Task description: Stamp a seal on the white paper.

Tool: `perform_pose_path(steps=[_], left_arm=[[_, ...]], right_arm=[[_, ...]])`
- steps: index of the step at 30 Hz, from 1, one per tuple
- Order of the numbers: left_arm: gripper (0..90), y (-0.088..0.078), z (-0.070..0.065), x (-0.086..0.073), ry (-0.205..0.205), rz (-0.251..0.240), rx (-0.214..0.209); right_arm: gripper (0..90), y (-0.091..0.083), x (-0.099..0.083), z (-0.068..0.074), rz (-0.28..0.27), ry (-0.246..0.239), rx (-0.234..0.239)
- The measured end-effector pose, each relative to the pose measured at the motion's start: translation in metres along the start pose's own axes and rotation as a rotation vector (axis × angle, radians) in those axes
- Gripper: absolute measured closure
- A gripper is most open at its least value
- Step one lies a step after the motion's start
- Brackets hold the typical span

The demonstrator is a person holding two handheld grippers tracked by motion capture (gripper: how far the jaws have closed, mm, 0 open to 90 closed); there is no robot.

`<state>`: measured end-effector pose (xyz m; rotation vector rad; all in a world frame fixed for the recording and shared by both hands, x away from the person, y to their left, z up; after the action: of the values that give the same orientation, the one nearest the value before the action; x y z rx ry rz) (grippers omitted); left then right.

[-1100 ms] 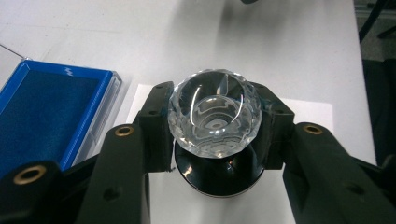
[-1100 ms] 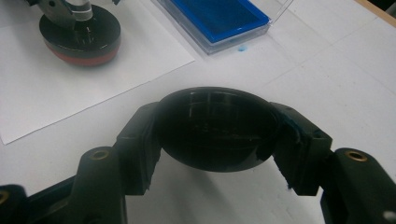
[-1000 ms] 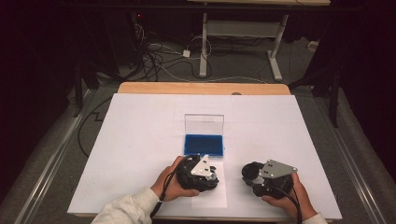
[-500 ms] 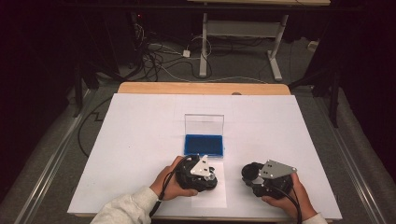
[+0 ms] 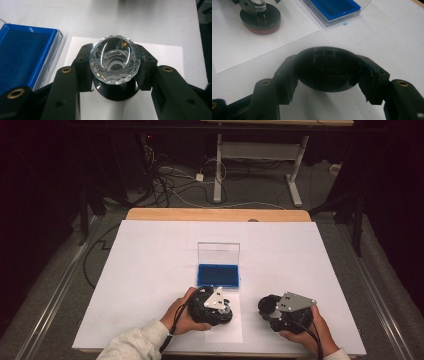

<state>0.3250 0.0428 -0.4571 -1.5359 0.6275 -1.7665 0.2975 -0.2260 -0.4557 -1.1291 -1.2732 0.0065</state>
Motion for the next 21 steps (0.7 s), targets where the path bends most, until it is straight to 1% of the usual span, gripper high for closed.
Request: perform_pose_path(steps=[9, 17, 21], left_arm=[[54.8, -0.0002, -0.0005, 0.0016, 0.004, 0.014, 0.002], [54.7, -0.0002, 0.0003, 0.0007, -0.008, 0.010, -0.007], [54.7, 0.0000, 0.0001, 0.0011, -0.006, 0.012, -0.005]], right_arm=[[38.5, 0.0001, 0.0001, 0.0002, 0.000, 0.000, 0.003], [38.5, 0.0007, -0.0001, 0.0009, 0.006, 0.001, 0.007], [38.5, 0.0006, 0.0000, 0.0013, 0.007, 0.000, 0.008]])
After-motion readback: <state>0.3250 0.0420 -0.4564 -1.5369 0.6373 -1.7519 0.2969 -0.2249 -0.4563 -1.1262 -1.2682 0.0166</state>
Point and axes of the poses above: each handheld gripper's, and its own axes: y roughly forward along the jaws, x roughly out of its top, z roughly to its left, the point moved 1 cm from there along y, roughly forward along the jaws, and after that the axes turned 7 degrees about y, right-handed, at the moved point
